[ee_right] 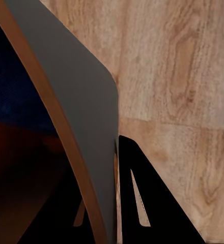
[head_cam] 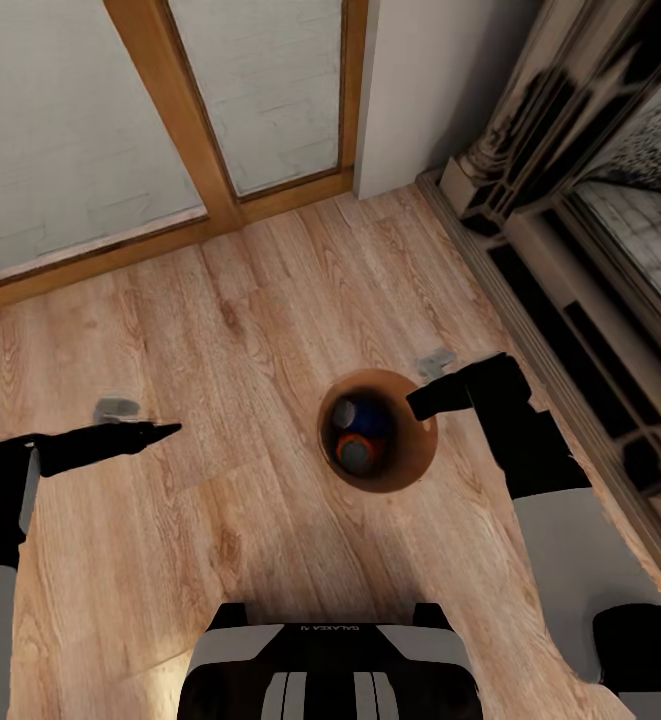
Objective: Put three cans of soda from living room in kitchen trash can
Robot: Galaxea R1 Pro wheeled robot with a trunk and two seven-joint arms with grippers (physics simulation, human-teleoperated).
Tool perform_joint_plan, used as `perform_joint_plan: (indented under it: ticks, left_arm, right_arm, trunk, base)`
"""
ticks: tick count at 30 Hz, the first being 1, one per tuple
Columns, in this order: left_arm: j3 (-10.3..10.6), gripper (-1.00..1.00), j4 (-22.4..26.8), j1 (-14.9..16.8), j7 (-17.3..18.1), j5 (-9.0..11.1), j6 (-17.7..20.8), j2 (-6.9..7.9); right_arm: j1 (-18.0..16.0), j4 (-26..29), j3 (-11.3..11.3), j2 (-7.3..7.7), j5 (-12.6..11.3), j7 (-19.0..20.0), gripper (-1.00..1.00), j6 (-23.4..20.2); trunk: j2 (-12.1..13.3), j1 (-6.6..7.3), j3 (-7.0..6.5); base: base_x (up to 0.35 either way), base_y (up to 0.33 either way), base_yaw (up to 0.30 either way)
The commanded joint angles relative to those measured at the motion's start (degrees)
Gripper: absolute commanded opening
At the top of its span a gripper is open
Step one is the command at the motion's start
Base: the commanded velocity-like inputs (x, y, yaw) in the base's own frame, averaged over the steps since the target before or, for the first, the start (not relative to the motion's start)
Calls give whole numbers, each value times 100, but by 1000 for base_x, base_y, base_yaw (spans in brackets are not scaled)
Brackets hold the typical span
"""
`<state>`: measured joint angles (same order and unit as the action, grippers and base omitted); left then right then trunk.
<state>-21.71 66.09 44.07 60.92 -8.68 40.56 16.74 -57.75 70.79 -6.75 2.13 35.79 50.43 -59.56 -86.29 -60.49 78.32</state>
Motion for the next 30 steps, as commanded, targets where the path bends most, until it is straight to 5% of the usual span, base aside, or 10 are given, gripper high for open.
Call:
perform_joint_plan:
  ticks: [1, 5, 7, 11, 13, 17, 30]
  left_arm:
    - [0, 100, 6, -146, -72, 5, -231, -41]
    - [-11, 100, 40, -501, -416, 36, -793, -407]
    - [-15, 100, 45, -579, -473, 48, -1021, -501]
    - [-17, 100, 147, -732, -479, 62, -1238, -553]
    - [-8, 100, 370, -772, -494, 65, -1268, -585]
    - [-14, 100, 1086, -1073, -517, 55, -1259, -876]
    - [-1, 100, 1270, -1205, -489, 60, -1212, -978]
  right_arm:
    - [-1, -32, 19, 98, -108, 45, -100, -44]
    - [-7, -377, 227, 374, -119, 63, -100, -44]
    - [-24, -635, 494, 535, -121, 108, -100, -44]
    - [-335, -1313, 677, 686, -144, 140, -100, -44]
    - [-636, -1833, 711, 727, -152, 143, -100, -44]
    - [-1407, -3263, 740, 809, -159, 80, -100, -44]
    - [-2004, -3834, 745, 776, -160, 42, -100, -44]
  trunk:
    - [0, 0, 0]
    - [0, 0, 0]
    - [0, 0, 0]
    - [0, 0, 0]
    - [0, 0, 0]
    - [0, 0, 0]
    - [0, 0, 0]
  base:
    - [0, 0, 0]
    - [0, 0, 0]
    - [0, 0, 0]
    - [0, 0, 0]
    - [0, 0, 0]
    - [0, 0, 0]
    - [0, 0, 0]
